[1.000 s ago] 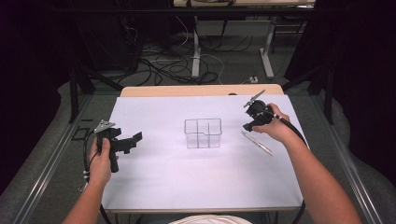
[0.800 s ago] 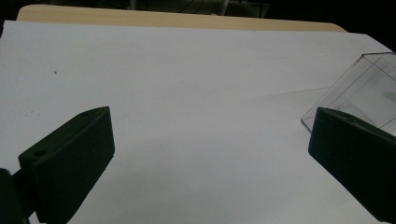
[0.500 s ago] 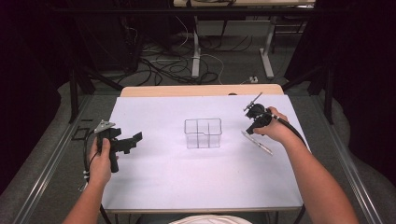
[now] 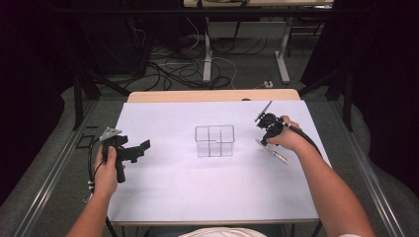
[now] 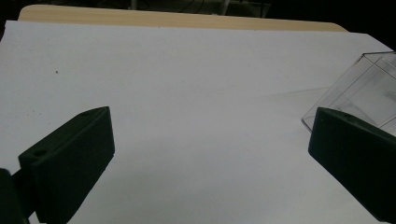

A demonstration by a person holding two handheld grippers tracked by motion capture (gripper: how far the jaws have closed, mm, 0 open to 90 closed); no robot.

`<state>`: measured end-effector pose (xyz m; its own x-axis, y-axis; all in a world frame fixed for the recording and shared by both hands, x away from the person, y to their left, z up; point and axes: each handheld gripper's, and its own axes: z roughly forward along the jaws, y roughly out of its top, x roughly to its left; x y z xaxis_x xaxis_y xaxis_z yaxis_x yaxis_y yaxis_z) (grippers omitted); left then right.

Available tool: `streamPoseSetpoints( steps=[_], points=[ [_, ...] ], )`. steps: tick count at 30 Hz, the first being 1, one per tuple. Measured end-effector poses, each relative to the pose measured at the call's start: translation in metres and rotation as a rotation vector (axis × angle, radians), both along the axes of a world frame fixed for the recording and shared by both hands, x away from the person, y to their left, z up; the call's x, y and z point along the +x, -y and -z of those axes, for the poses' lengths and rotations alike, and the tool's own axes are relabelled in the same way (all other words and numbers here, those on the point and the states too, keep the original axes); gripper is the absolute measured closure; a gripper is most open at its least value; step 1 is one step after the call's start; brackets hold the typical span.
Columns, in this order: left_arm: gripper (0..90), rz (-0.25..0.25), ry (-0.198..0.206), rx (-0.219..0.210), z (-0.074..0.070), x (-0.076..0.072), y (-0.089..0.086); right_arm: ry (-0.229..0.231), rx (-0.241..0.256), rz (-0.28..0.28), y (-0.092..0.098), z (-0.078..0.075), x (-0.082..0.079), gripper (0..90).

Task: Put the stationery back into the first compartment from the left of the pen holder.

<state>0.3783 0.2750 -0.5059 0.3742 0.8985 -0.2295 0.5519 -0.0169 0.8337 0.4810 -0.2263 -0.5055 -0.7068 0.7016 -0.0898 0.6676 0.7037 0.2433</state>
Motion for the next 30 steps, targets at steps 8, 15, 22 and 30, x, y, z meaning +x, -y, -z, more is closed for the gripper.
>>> streamPoseSetpoints(
  steps=[8, 15, 22, 30],
  points=[
    [0.3, 0.000, -0.004, 0.001, 0.000, 0.000, -0.001, -0.013, -0.025, -0.019, -0.004, 0.009, 0.002, 64.9],
    [0.3, 0.000, -0.002, 0.002, 0.000, 0.000, 0.000, -0.032, -0.041, -0.036, -0.008, 0.014, 0.004, 67.8],
    [0.3, 0.001, -0.006, 0.004, 0.000, 0.000, -0.001, -0.046, -0.047, -0.042, -0.008, 0.017, 0.005, 70.6],
    [0.3, 0.000, -0.006, 0.003, 0.000, -0.001, -0.001, -0.064, -0.035, -0.042, -0.008, 0.018, 0.006, 77.9]
  ],
)
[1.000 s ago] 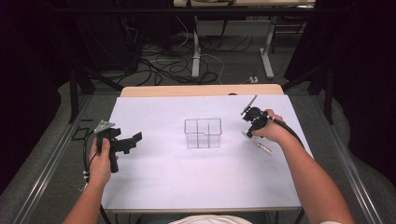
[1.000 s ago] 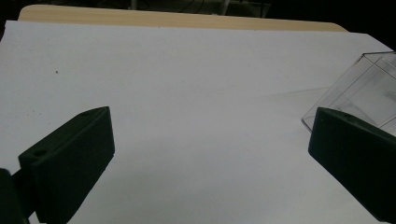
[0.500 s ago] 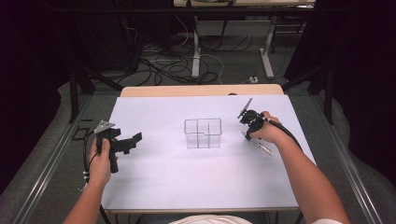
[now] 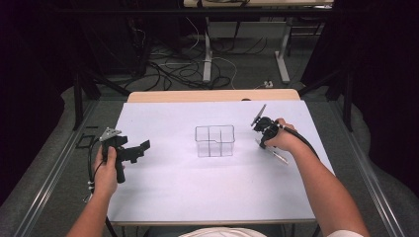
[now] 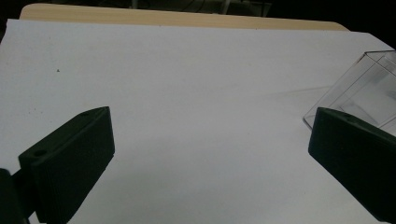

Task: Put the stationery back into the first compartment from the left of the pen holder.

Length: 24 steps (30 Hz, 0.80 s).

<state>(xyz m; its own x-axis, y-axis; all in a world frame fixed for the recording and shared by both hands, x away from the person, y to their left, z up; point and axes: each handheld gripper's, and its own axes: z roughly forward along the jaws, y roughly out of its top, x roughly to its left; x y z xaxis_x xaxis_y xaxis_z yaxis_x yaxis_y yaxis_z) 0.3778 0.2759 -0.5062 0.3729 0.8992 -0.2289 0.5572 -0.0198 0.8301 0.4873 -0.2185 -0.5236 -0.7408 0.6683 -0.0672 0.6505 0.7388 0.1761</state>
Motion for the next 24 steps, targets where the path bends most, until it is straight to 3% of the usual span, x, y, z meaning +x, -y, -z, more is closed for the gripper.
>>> streamPoseSetpoints(
  steps=[13, 18, 19, 24],
  points=[
    [0.3, -0.002, 0.003, -0.001, 0.0002, 0.0001, 0.0003, 0.004, -0.007, 0.000, -0.0008, 0.0000, -0.0006, 80.5],
    [0.3, -0.003, 0.002, -0.001, 0.0004, 0.0002, 0.0004, 0.034, -0.007, 0.005, -0.0017, 0.0015, -0.0019, 80.6],
    [0.3, -0.002, 0.002, -0.001, 0.0004, 0.0002, 0.0005, 0.012, -0.011, -0.003, -0.0016, 0.0001, -0.0015, 80.7],
    [0.3, -0.003, 0.002, -0.001, 0.0004, 0.0002, 0.0004, 0.011, -0.003, 0.005, -0.0016, -0.0023, -0.0015, 80.8]
  ],
)
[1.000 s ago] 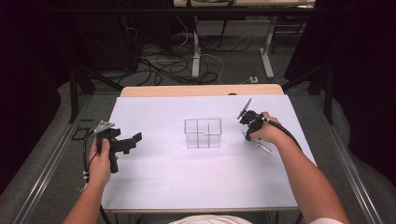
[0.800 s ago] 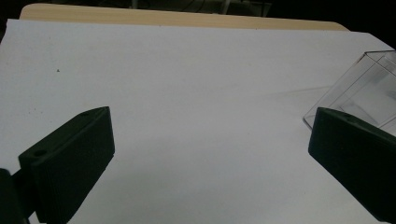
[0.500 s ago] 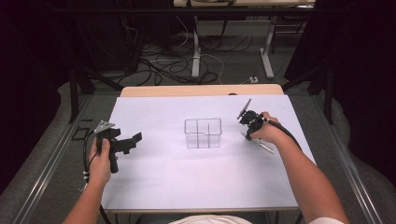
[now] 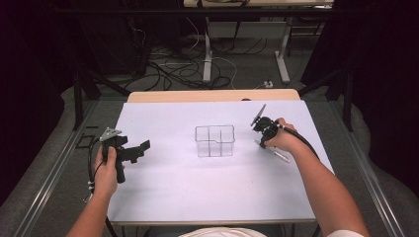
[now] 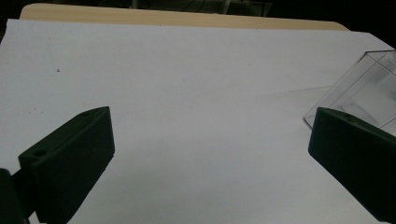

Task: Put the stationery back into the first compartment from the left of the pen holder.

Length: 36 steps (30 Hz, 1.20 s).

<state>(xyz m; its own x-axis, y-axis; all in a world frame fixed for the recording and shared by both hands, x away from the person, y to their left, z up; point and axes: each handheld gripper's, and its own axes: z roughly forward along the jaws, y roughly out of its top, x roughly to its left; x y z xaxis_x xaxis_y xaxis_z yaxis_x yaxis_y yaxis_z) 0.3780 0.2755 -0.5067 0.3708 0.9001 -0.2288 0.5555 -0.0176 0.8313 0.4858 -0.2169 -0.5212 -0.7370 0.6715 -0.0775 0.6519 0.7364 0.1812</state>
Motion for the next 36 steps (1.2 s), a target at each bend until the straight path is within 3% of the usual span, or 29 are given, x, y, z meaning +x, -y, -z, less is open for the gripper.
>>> streamPoseSetpoints(
  steps=[4, 5, 6, 9, 10, 11, 12, 13, 14, 17, 20, 21, 23, 31, 34, 35, 36],
  points=[
    [0.3, 0.000, -0.001, -0.001, 0.000, 0.000, 0.000, 0.026, 0.032, 0.023, 0.000, -0.005, -0.001, 80.8],
    [0.3, 0.000, 0.000, -0.002, 0.000, 0.000, 0.000, 0.006, 0.047, 0.024, 0.000, -0.008, 0.000, 80.8],
    [0.3, 0.001, 0.000, -0.001, 0.000, 0.000, 0.000, 0.032, 0.054, 0.032, 0.000, -0.012, -0.001, 80.8],
    [0.3, 0.000, -0.001, -0.001, 0.000, 0.000, 0.000, 0.047, 0.083, 0.044, 0.000, -0.015, -0.002, 80.8],
    [0.3, 0.000, 0.000, -0.001, 0.001, 0.000, 0.001, 0.106, 0.164, 0.060, 0.000, -0.010, -0.004, 80.8],
    [0.3, 0.000, 0.000, 0.000, 0.000, 0.000, 0.001, 0.038, 0.051, 0.018, 0.001, -0.023, -0.002, 80.8],
    [0.3, 0.001, 0.000, 0.000, 0.000, 0.000, 0.001, 0.042, 0.058, 0.019, 0.001, -0.025, -0.002, 80.8],
    [0.3, 0.000, 0.000, 0.000, 0.000, 0.000, 0.001, 0.047, 0.112, 0.089, -0.002, -0.025, -0.007, 80.8],
    [0.3, -0.001, 0.000, 0.000, 0.000, 0.000, 0.001, 0.078, 0.131, 0.064, -0.001, -0.025, -0.007, 80.8],
    [0.3, -0.003, 0.000, 0.000, 0.000, 0.000, 0.000, 0.117, 0.172, 0.062, -0.003, -0.027, -0.008, 80.8],
    [0.3, -0.004, 0.003, -0.001, 0.000, 0.000, 0.000, 0.120, 0.172, 0.054, -0.003, -0.034, -0.008, 80.9],
    [0.3, -0.004, 0.002, -0.001, 0.000, 0.000, 0.000, 0.132, 0.207, 0.072, -0.004, -0.035, -0.010, 80.9],
    [0.3, -0.004, 0.001, -0.003, 0.000, 0.000, 0.001, 0.154, 0.217, 0.047, -0.004, -0.039, -0.011, 80.9],
    [0.2, -0.002, -0.001, -0.001, 0.000, 0.000, 0.001, 0.207, 0.284, 0.053, -0.008, -0.052, -0.016, 80.9],
    [0.2, -0.004, 0.001, -0.001, 0.000, 0.000, 0.000, 0.239, 0.334, 0.055, -0.009, -0.054, -0.016, 80.9],
    [0.2, -0.004, 0.001, 0.001, 0.000, 0.000, 0.000, 0.244, 0.326, 0.044, -0.009, -0.057, -0.016, 80.9],
    [0.2, -0.004, 0.002, 0.002, 0.000, 0.000, 0.000, 0.266, 0.357, 0.057, -0.010, -0.057, -0.017, 80.9]
  ],
)
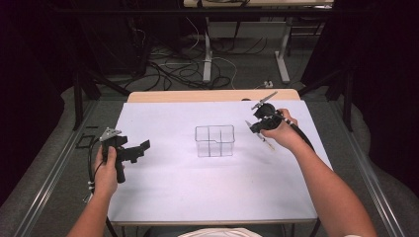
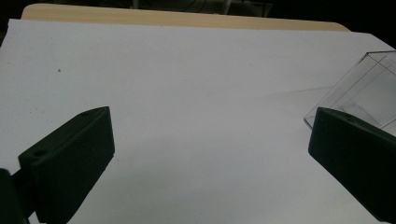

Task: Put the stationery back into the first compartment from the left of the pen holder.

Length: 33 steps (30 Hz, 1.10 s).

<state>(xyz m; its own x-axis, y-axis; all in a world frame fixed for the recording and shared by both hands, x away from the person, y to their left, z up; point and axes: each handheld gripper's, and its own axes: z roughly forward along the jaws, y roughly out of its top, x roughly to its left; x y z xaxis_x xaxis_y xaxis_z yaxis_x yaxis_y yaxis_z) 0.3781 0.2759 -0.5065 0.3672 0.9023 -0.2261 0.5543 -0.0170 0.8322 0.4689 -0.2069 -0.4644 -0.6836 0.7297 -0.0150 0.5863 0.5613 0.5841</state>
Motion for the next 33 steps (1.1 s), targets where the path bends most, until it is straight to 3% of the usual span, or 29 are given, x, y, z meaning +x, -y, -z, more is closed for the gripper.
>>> streamPoseSetpoints(
  steps=[2, 12, 26, 33],
  points=[
    [0.2, 0.000, 0.001, 0.002, -0.001, 0.000, 0.000, 0.006, 0.007, 0.010, -0.001, -0.005, -0.002, 80.9],
    [0.2, 0.010, 0.013, 0.004, -0.002, -0.003, 0.002, 0.158, 0.127, 0.006, -0.007, -0.030, -0.017, 80.9],
    [0.2, 0.008, 0.011, 0.010, -0.002, -0.004, 0.000, 0.243, 0.297, 0.001, -0.021, -0.057, -0.029, 80.9],
    [0.2, 0.012, 0.011, 0.012, -0.002, -0.003, 0.000, 0.273, 0.336, -0.005, -0.028, -0.062, -0.033, 80.9]
  ],
)
